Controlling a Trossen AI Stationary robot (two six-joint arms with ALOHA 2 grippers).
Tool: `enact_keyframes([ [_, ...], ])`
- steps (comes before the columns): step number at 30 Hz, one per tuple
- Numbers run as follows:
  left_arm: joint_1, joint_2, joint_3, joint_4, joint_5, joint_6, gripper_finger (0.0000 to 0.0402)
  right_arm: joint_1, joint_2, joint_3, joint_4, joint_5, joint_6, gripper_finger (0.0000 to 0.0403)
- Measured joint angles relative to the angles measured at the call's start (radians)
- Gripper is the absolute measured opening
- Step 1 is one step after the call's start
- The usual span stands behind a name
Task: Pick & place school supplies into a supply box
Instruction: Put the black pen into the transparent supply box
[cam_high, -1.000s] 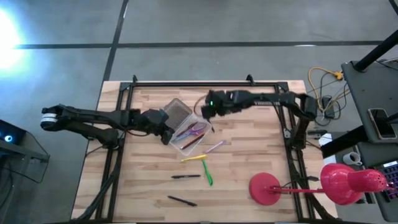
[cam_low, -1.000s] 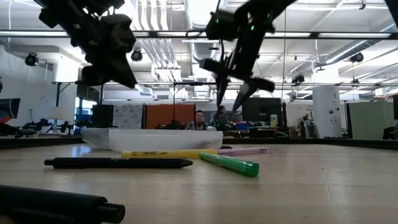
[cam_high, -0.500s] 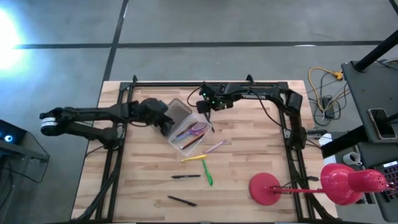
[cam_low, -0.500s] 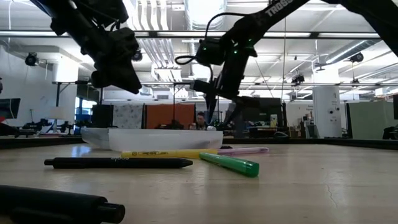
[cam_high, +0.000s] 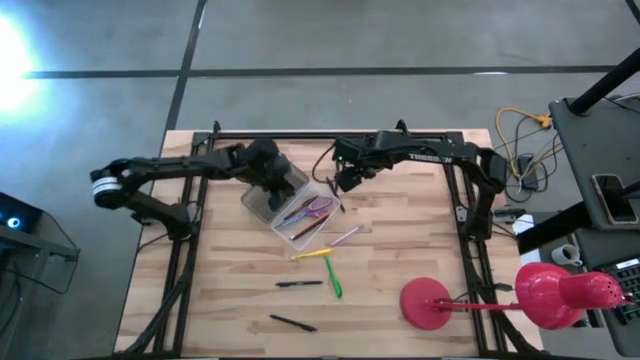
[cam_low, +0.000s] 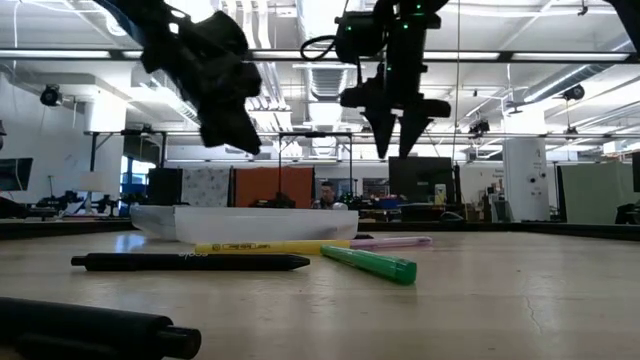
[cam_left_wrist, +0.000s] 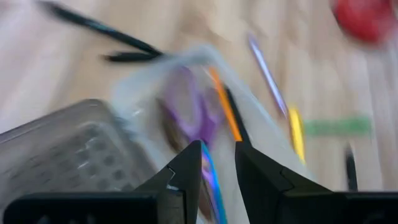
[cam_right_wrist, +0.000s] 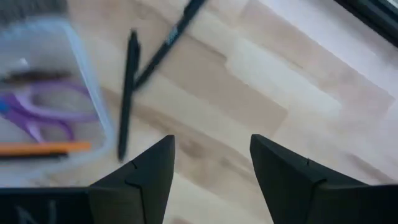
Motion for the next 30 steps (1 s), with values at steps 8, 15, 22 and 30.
enact_keyframes([
  [8,-0.092,-0.026,0.004,-0.11,-0.002,0.131,0.0081,0.104,0.002,-0.019,-0.007,0.064,0.06,0.0201],
  [15,-0.061,-0.056,-0.015,-0.098,-0.041,-0.017,0.0081,0.1,0.01,-0.024,0.047,0.075,0.216,0.0201],
  [22,-0.066,-0.098,-0.015,-0.115,-0.041,0.041,0.0081,0.039,0.011,-0.031,0.206,0.053,0.224,0.02],
  [30,-0.071,-0.175,-0.015,-0.121,-0.04,-0.04,0.0081,-0.087,0.159,-0.007,0.249,-0.095,0.157,0.0178],
])
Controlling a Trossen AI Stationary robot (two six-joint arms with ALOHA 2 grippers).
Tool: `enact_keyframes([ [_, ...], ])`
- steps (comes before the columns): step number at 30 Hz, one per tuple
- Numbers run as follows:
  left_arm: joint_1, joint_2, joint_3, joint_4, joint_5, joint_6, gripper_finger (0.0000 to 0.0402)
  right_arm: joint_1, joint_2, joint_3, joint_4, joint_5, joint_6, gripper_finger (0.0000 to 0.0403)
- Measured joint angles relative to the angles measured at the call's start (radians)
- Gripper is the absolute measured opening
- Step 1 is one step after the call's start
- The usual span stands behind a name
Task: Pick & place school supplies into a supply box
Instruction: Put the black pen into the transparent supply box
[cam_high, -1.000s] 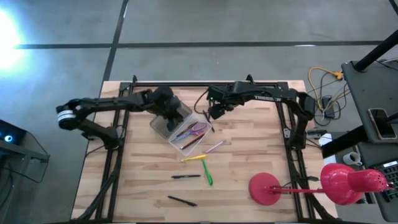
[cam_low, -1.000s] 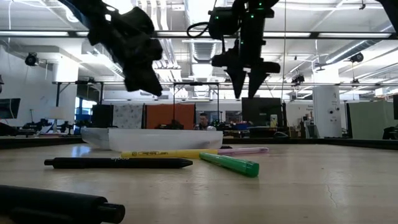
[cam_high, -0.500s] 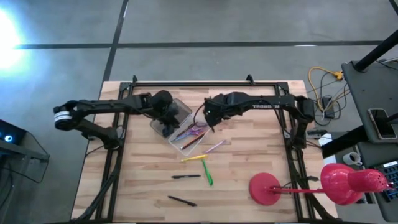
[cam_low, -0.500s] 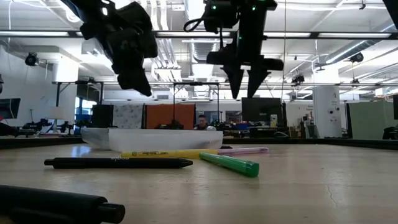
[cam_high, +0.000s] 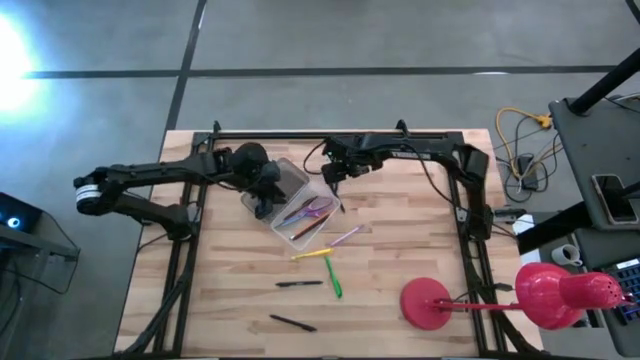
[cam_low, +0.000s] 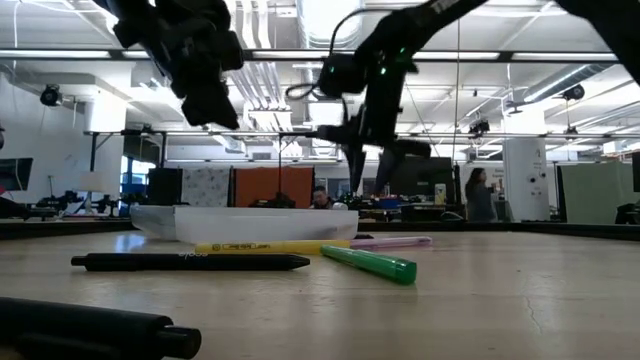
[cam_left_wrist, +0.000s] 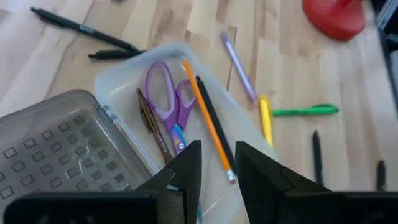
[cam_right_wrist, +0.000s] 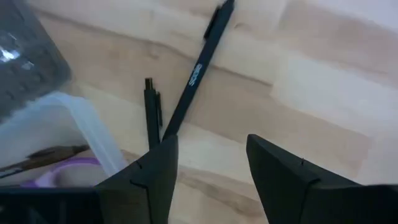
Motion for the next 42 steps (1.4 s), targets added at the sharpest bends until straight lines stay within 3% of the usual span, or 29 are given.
enact_keyframes([
  [17,-0.004,-0.172,-0.032,-0.003,-0.028,-0.125,0.0081,-0.027,0.383,0.434,-0.26,-0.042,-0.086,0.0174],
  [26,-0.004,-0.247,-0.13,0.003,-0.028,-0.168,0.0081,-0.06,0.394,0.407,-0.248,-0.072,-0.132,0.0142],
  [37,-0.004,-0.349,-0.229,0.061,-0.039,-0.215,0.0081,-0.074,0.391,0.386,-0.24,-0.105,-0.206,0.0023],
  [42,-0.004,-0.37,-0.232,0.064,-0.048,-0.216,0.0081,-0.069,0.379,0.398,-0.244,-0.093,-0.246,0.0017],
])
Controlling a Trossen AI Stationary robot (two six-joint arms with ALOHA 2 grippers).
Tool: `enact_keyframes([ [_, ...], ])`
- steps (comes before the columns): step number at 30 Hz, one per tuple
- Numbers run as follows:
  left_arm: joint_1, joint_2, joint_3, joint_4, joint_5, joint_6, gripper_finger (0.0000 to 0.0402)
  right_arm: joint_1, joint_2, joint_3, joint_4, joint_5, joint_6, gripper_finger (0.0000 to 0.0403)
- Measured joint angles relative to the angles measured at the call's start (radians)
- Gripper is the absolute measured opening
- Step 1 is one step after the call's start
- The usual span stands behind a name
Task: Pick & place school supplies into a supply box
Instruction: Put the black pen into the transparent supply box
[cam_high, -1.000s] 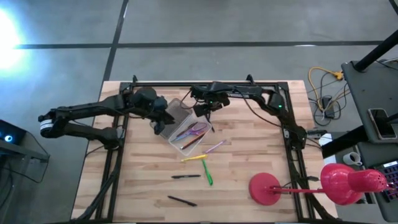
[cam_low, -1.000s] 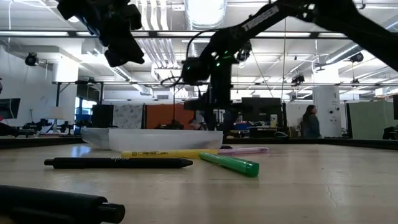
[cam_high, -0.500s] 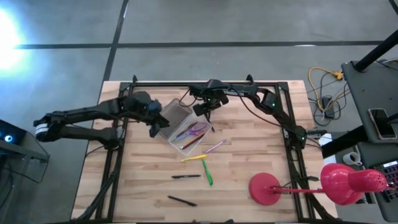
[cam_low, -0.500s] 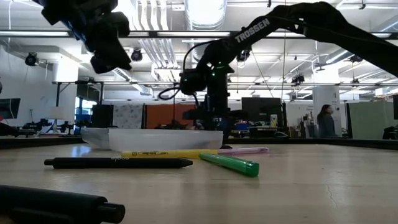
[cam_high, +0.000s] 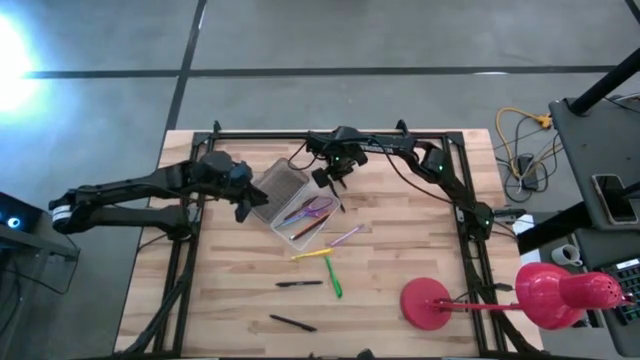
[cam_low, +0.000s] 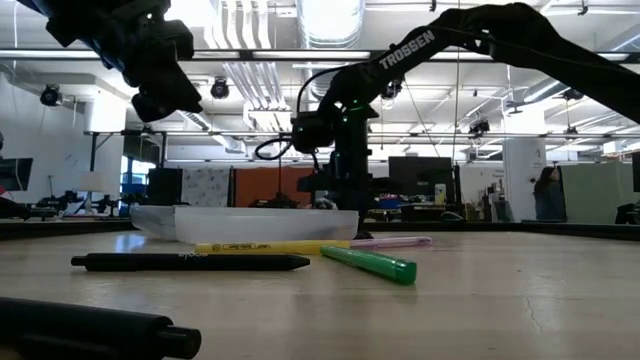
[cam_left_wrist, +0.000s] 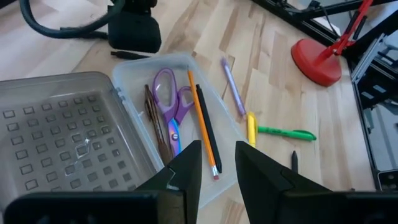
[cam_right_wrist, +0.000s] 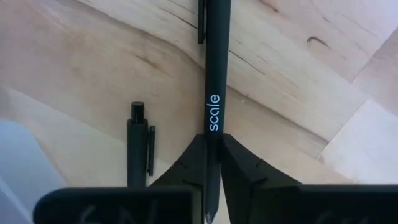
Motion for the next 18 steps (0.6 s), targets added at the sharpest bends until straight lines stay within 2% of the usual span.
enact_keyframes([
  [3,0.0,-0.005,-0.002,0.001,-0.001,0.0,0.0081,0.018,-0.031,0.012,0.002,0.071,-0.028,0.0016],
  [6,0.0,-0.005,-0.005,0.001,-0.002,0.0,0.0081,0.047,-0.092,0.036,0.018,0.115,-0.14,0.0015],
  [11,0.0,-0.005,-0.005,0.002,-0.002,0.022,0.0081,0.138,-0.149,0.058,0.036,0.057,-0.608,0.0014],
  [14,0.0,-0.013,-0.005,0.0,-0.002,0.033,0.0081,0.204,-0.172,0.06,0.012,0.062,-0.856,0.0014],
  [18,0.0,-0.025,-0.005,0.0,-0.002,0.035,0.0081,0.265,-0.156,0.06,-0.002,0.069,-0.969,0.0014],
])
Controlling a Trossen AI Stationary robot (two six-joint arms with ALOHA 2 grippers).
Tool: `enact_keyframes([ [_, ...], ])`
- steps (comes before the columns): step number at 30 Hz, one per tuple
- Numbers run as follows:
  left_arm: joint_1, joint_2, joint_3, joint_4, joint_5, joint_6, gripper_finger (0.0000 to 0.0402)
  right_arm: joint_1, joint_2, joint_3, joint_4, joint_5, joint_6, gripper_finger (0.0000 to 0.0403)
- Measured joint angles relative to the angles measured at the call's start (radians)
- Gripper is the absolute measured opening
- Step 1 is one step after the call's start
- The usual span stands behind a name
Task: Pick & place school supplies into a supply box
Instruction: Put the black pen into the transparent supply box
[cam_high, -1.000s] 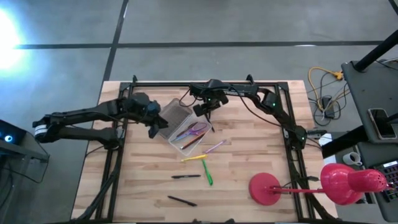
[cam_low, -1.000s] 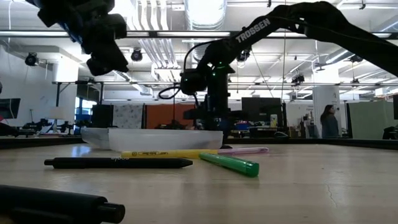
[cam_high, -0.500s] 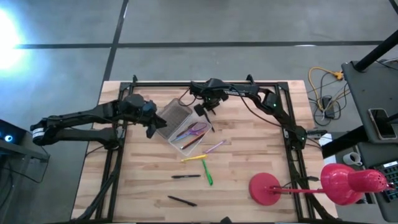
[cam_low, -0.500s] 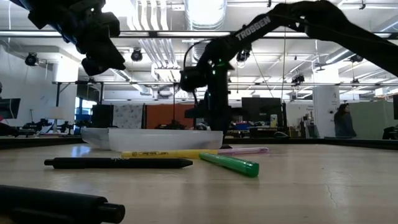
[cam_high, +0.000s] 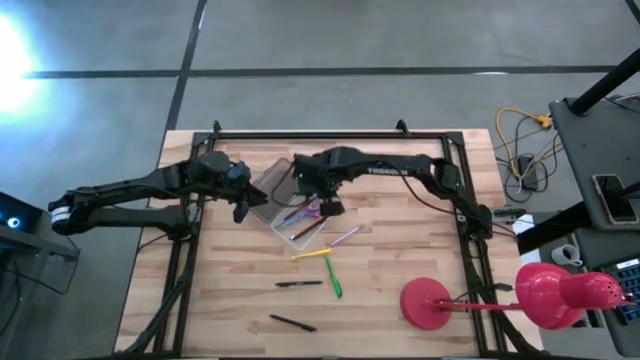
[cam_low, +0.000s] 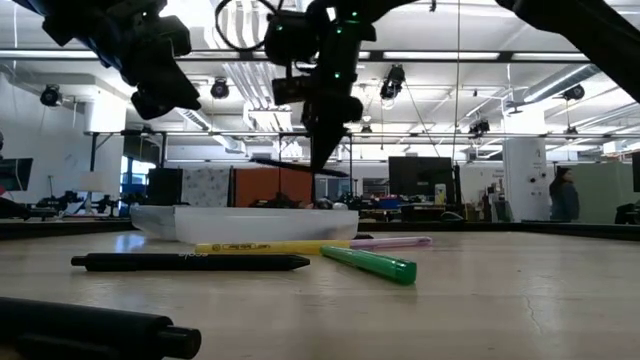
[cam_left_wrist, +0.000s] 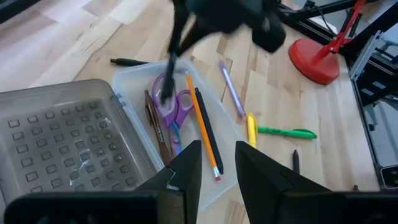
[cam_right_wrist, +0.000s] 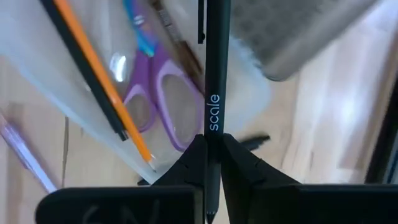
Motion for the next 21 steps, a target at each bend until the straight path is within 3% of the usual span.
enact_keyframes([
  [9,0.0,-0.001,0.0,0.004,-0.001,0.0,0.0081,0.081,0.087,0.002,0.003,0.098,-0.236,0.0013],
  [14,0.0,-0.001,0.0,0.004,-0.002,-0.005,0.0081,0.111,0.089,0.005,0.031,0.1,-0.281,0.0014],
  [21,0.0,-0.001,0.0,0.006,-0.002,-0.007,0.0081,0.123,0.089,0.003,0.141,0.099,-0.283,0.0066],
])
